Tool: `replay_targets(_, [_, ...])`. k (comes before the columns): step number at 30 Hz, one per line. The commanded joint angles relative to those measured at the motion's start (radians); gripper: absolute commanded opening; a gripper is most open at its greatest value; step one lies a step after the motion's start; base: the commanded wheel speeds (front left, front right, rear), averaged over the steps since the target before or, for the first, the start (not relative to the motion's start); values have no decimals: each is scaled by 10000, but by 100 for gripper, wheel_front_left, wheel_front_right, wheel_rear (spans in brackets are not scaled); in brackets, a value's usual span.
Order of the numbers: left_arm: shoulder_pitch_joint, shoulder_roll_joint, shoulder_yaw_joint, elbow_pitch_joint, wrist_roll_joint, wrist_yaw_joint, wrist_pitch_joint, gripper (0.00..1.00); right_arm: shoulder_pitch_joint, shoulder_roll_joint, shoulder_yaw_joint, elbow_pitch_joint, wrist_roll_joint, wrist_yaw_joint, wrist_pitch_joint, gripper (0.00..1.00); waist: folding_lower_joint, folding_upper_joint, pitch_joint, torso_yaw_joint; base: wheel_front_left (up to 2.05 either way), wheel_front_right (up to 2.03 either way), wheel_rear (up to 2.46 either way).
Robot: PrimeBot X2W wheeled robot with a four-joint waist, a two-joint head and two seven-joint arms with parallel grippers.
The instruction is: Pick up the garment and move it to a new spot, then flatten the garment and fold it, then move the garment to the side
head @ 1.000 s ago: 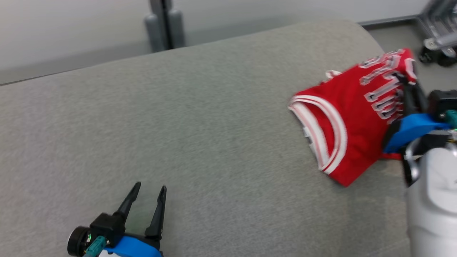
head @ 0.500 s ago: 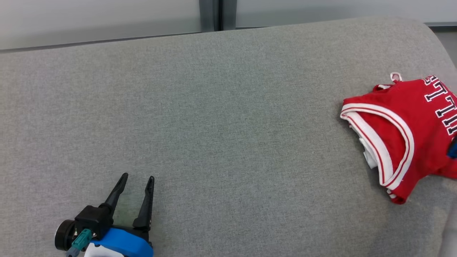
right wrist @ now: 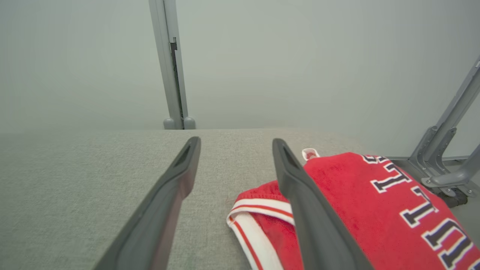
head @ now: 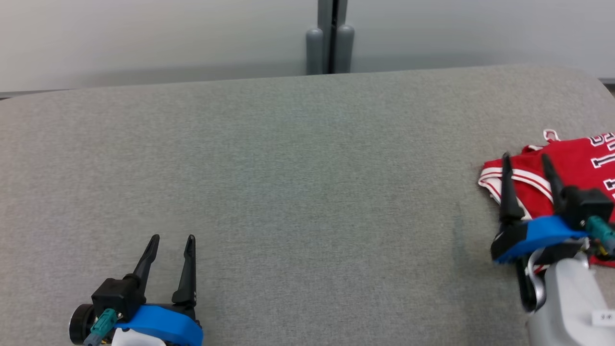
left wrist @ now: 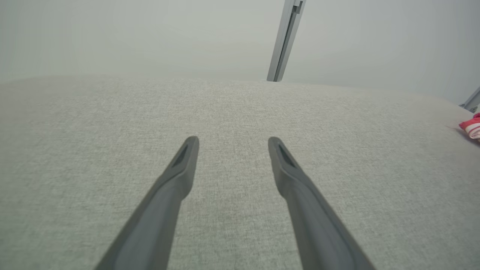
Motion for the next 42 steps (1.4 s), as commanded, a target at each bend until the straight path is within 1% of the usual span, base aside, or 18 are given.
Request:
replay_targets(1, [11, -35, 141, 69, 110, 14, -21, 100, 445, -45, 276, -157, 240, 3, -30, 100, 1, 0, -63, 127, 0, 0, 0])
replay_targets(5, [101, -160, 455, 291, 185, 14, -21, 100, 1274, -52, 742, -402, 947, 2, -31, 100, 1, 0, -248, 406, 0, 0, 0])
replay_targets(12, [368, -451, 1021, 505, 426, 14, -21, 100, 2254, -49, 1583, -264, 1445, 3, -33, 100, 1, 0, -912, 670, 0, 0, 0])
replay_targets(18, [651, -669, 1206, 551, 513, 14, -21, 100, 2601, -48, 1716, -208, 1477, 3, -33, 100, 1, 0, -1484, 652, 0, 0, 0])
replay_targets(22, [754, -803, 1071, 673, 220, 14, -21, 100, 2646, -49, 1777, -225, 1511, 3, -34, 100, 1, 0, -1695, 619, 0, 0, 0])
replay_targets(27, [785, -804, 968, 745, -17, 14, -21, 100, 2711, -46, 1818, -270, 1596, 3, -32, 100, 1, 0, -1845, 628, 0, 0, 0])
replay_targets(28, [709, -844, 946, 746, -28, 0, 2, 0, 2555, 2, 1792, -235, 1583, -2, -1, 0, 1, -1, -1845, 636, 0, 0, 0])
replay_targets(31, [860, -911, 940, 979, -47, 0, 54, 0, 2631, 57, 1778, -4, 1604, -2, 37, 0, 1, -1, -1862, 636, 0, 0, 0])
replay_targets(35, [756, -918, 1070, 898, -782, 0, 297, 0, 2516, 52, 1594, -6, 2386, -2, 371, 0, 1, -1, -1860, 629, 0, 0, 0])
replay_targets(42, [662, -929, 1206, 670, -2013, 1, 630, 0, 2641, 43, 1613, -342, 3831, -2, 668, 0, 1, -1, -1855, 617, 0, 0, 0])
